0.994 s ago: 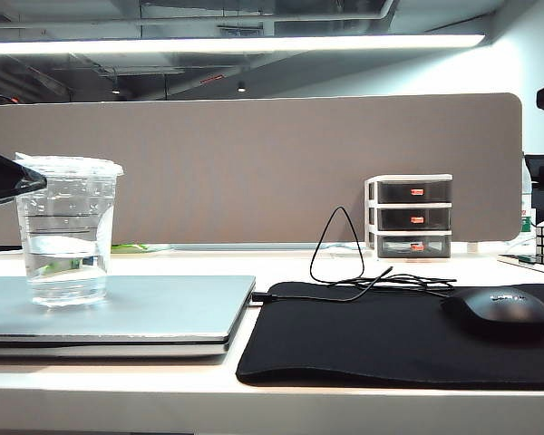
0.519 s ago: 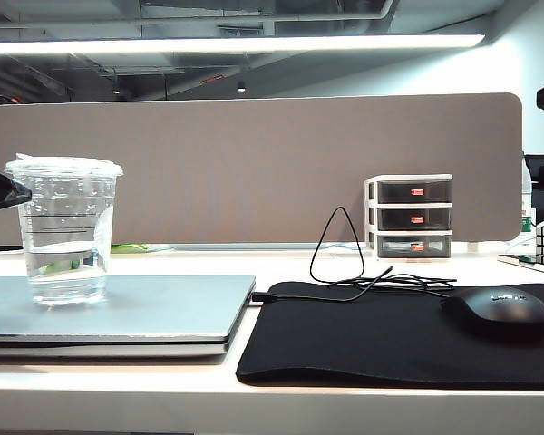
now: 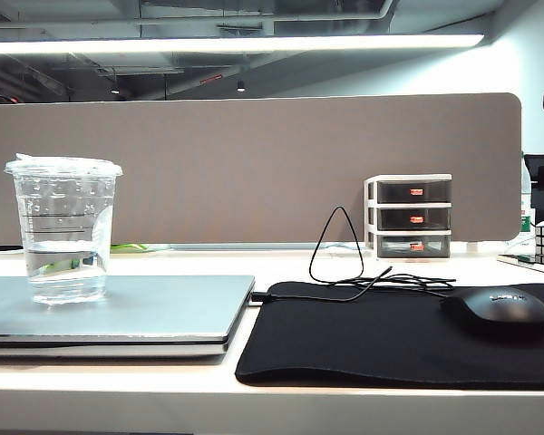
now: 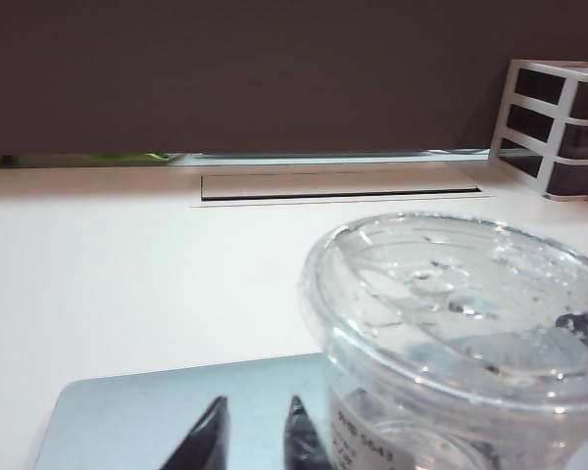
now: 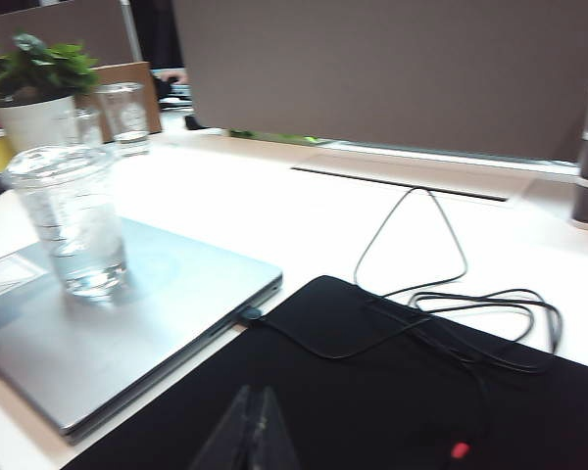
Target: Pick up the coffee cup and place it over the laptop.
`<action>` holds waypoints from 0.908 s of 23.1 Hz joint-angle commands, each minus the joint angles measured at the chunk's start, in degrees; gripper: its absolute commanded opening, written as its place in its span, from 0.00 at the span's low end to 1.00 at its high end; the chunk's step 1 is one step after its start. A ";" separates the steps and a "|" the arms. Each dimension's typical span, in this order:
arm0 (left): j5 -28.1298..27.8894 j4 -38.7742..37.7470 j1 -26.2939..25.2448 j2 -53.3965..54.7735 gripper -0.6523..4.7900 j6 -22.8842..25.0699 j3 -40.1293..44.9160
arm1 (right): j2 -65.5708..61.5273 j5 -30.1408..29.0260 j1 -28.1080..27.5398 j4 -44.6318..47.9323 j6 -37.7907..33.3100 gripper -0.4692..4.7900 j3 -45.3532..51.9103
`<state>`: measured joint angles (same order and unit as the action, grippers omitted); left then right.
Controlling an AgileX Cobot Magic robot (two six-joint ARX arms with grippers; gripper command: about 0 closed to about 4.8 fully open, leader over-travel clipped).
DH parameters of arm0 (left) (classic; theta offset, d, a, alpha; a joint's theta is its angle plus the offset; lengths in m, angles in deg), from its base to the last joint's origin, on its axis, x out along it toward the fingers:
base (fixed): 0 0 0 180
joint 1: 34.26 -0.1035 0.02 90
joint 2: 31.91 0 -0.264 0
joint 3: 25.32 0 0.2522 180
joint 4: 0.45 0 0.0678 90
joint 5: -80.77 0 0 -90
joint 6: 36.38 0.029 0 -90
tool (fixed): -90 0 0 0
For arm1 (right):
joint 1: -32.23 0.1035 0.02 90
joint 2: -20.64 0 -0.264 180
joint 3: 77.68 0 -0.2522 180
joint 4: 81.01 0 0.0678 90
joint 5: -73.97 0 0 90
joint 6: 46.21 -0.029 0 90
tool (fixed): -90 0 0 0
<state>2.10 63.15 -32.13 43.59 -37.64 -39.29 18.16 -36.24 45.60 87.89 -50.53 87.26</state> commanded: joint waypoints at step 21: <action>-4.76 -37.29 -0.13 -41.53 0.11 2.73 -0.17 | 2.08 17.75 0.02 -8.02 7.37 0.08 -6.93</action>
<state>-1.66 31.65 -32.13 4.77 -35.02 -39.37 19.78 -19.02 45.60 80.22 -43.36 80.68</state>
